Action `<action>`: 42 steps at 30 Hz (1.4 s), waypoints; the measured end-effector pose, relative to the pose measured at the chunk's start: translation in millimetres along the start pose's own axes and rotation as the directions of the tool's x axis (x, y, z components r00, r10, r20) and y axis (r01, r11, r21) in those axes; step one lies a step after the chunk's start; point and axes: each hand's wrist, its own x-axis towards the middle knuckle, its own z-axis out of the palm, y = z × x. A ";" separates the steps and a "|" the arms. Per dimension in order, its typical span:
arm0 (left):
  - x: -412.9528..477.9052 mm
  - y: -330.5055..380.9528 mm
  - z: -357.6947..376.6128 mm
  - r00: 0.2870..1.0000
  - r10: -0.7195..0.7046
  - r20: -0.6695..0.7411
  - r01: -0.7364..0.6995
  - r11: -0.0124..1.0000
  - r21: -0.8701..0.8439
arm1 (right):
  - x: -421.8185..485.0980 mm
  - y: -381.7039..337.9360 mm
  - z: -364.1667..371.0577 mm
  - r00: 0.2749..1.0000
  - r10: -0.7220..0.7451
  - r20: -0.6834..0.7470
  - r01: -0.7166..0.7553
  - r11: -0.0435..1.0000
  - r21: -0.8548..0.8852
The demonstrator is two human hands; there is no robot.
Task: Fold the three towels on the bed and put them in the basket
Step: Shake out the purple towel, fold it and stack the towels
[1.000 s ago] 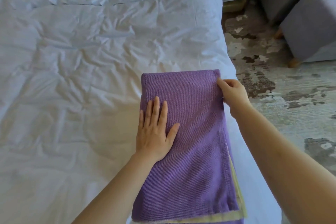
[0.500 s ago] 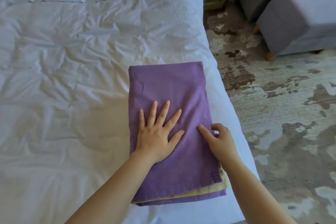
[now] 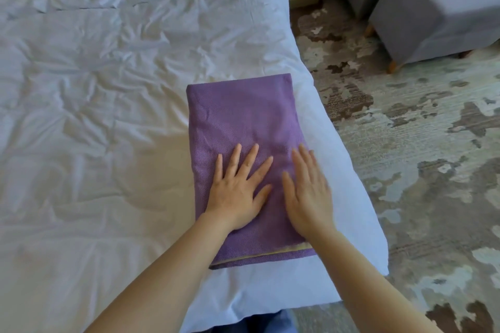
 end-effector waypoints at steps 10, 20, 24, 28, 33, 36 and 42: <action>-57.3 -31.6 15.6 0.879 -0.476 0.007 0.432 0.792 -0.431 | -45.0 42.3 14.8 0.854 0.421 0.306 -0.497 0.835 0.238; -62.3 -39.5 29.5 0.736 -0.400 0.546 0.510 -0.203 -0.836 | -65.4 58.4 3.5 0.588 0.491 0.642 -0.805 0.282 0.522; -54.8 -22.2 14.8 0.681 -0.481 0.553 0.562 -0.141 -0.815 | -49.4 58.1 -18.4 0.654 0.521 0.548 -0.742 0.300 0.600; -45.4 26.4 -1.2 0.675 -0.415 0.610 0.580 -0.213 -0.786 | -12.0 69.8 -63.0 0.701 0.597 0.390 -0.655 0.324 0.683; -40.0 82.4 15.3 0.680 -0.412 0.606 0.578 -0.209 -0.789 | -3.4 95.6 -64.8 0.668 0.689 0.281 -0.579 0.243 0.778; -44.8 82.7 24.6 0.674 -0.475 0.565 0.592 -0.109 -0.798 | -22.3 93.4 -40.3 0.605 0.766 0.218 -0.511 0.163 0.844; -33.1 43.3 -21.9 0.854 -0.302 -0.423 0.009 0.823 -0.568 | -59.5 18.2 -27.6 0.658 0.575 -0.487 -0.415 0.816 0.402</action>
